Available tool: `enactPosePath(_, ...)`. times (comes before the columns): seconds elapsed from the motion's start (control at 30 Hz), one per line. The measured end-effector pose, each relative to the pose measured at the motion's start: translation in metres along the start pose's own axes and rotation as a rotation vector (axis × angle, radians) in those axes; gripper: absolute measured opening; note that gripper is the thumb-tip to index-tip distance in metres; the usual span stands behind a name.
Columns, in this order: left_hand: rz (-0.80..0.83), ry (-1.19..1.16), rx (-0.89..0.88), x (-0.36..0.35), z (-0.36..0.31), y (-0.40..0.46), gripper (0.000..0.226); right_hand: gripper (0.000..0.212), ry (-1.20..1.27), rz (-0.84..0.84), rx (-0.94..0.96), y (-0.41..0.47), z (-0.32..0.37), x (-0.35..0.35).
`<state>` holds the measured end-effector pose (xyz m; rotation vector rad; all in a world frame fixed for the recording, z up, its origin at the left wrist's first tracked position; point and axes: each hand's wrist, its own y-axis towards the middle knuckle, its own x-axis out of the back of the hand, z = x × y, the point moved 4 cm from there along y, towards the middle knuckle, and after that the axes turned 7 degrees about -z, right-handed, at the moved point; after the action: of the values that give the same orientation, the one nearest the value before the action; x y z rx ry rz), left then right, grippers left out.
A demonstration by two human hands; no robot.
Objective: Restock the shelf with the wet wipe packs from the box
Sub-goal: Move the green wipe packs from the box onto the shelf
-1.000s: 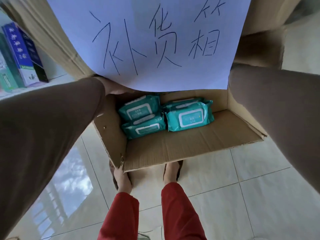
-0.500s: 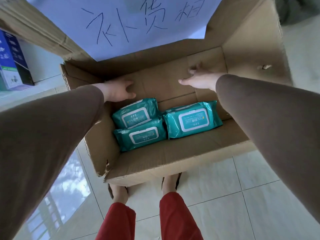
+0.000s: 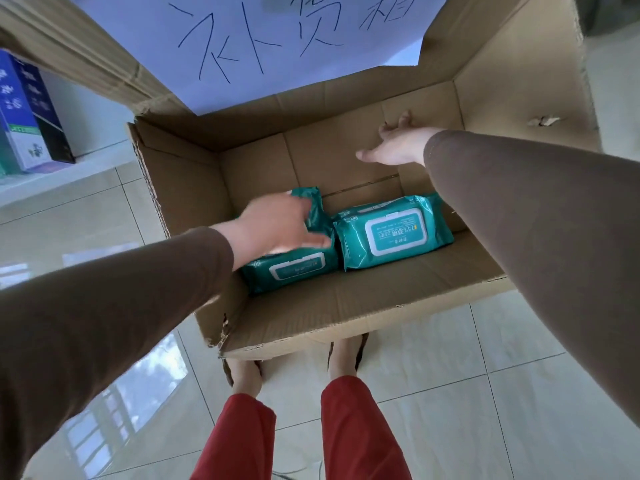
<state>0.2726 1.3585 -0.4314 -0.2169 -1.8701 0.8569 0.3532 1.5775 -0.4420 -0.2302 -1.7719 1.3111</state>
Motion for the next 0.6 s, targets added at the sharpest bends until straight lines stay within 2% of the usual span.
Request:
enactPosePath(0.07,0.129,0.138,-0.038,-0.020,-0.005,-0.010,0.072,0.091,0.005,0.012,0.001,0.002,-0.002,0.000)
enactPosePath(0.13,0.106,0.250,-0.080,-0.032,-0.007,-0.013,0.072,0.091,0.019,0.017,0.003,0.002,-0.003,0.000)
enactPosePath(0.2,0.052,0.278,-0.083,-0.034,-0.007,-0.011,0.063,0.090,0.032,0.015,0.003,0.004,-0.004,-0.002)
enactPosePath(0.3,0.090,0.155,-0.024,-0.027,-0.001,-0.004,0.055,0.089,0.041,0.008,0.007,0.006,-0.006,-0.003)
enactPosePath(0.47,0.181,-0.124,0.060,0.003,0.018,0.010,0.060,0.088,0.078,0.003,0.004,0.010,-0.010,-0.005)
enactPosePath(0.6,0.192,-0.359,0.186,0.026,0.030,0.026,0.081,0.087,0.071,0.004,0.005,0.010,-0.010,-0.006)
